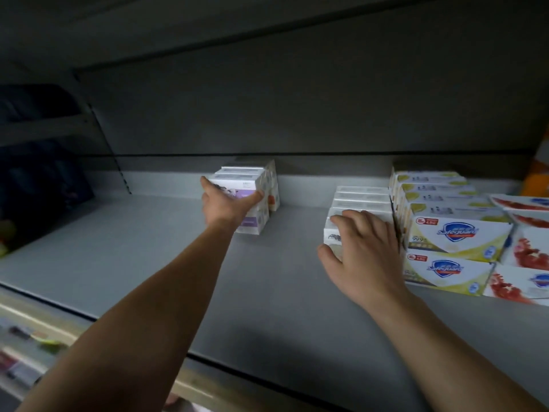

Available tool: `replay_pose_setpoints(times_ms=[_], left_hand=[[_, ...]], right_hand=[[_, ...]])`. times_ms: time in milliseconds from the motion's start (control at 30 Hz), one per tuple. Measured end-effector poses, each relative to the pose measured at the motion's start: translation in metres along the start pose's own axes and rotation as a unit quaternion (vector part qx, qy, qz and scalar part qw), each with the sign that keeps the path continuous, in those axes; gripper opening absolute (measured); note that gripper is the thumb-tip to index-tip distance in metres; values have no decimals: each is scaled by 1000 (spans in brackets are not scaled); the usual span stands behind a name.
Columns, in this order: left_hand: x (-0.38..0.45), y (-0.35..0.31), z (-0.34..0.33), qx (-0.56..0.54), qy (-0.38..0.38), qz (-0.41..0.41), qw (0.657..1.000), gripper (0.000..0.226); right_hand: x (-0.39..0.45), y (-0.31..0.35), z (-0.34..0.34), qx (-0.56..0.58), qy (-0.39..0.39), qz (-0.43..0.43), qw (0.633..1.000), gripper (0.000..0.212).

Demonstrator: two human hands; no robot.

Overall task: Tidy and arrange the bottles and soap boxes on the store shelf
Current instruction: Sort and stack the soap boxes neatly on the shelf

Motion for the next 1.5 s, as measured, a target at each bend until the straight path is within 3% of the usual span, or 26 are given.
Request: replay_pose_setpoints(times_ms=[133, 267, 367, 533, 600, 667, 800, 933, 1133, 1233, 1333, 1433, 1500], left_hand=[[-10, -4, 7, 133, -81, -34, 987, 124], [-33, -22, 19, 64, -102, -100, 988, 97], [-61, -33, 19, -45, -32, -118, 991, 71], [-120, -37, -11, -163, 200, -60, 964, 56], [-138, -35, -24, -182, 267, -58, 945, 52], [-148, -28, -35, -194, 293, -53, 935, 56], [-144, -16, -36, -221, 272, -18, 937, 62], [-137, -14, -28, -287, 303, -7, 909, 44], [-140, -18, -22, -362, 365, -85, 853, 20], [-144, -19, -24, -338, 368, -115, 858, 7], [-141, -14, -23, -275, 300, -126, 905, 28], [-136, -8, -22, -190, 229, -124, 947, 74], [-135, -6, -22, -173, 216, -123, 953, 79]], right_hand=[[-1, 3, 5, 29, -46, 13, 998, 49], [1, 3, 9, 89, -79, 21, 993, 46], [0, 7, 8, 165, -43, 46, 984, 54], [-2, 12, 10, 265, 23, 120, 956, 95], [-2, 12, 11, 280, 28, 152, 948, 98], [-2, 13, 11, 276, 24, 161, 947, 87], [-1, 10, 13, 322, 6, 105, 941, 76], [-5, 7, 14, 475, 29, 20, 879, 76], [-7, 0, 23, 549, -24, -62, 833, 45], [-7, -7, 26, 564, -14, -102, 819, 44], [-9, -7, 24, 549, 51, -149, 821, 50], [-11, -8, 19, 524, 103, -206, 820, 69], [-12, -9, 17, 518, 121, -225, 816, 77]])
Point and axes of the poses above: each hand's wrist, its own x-axis towards the middle knuckle, its own z-axis out of the back of the hand, y = z × x, the point moved 3 cm from there along x, towards the middle knuckle, and after that the axes turned 5 degrees about y, right-handed, at the moved point
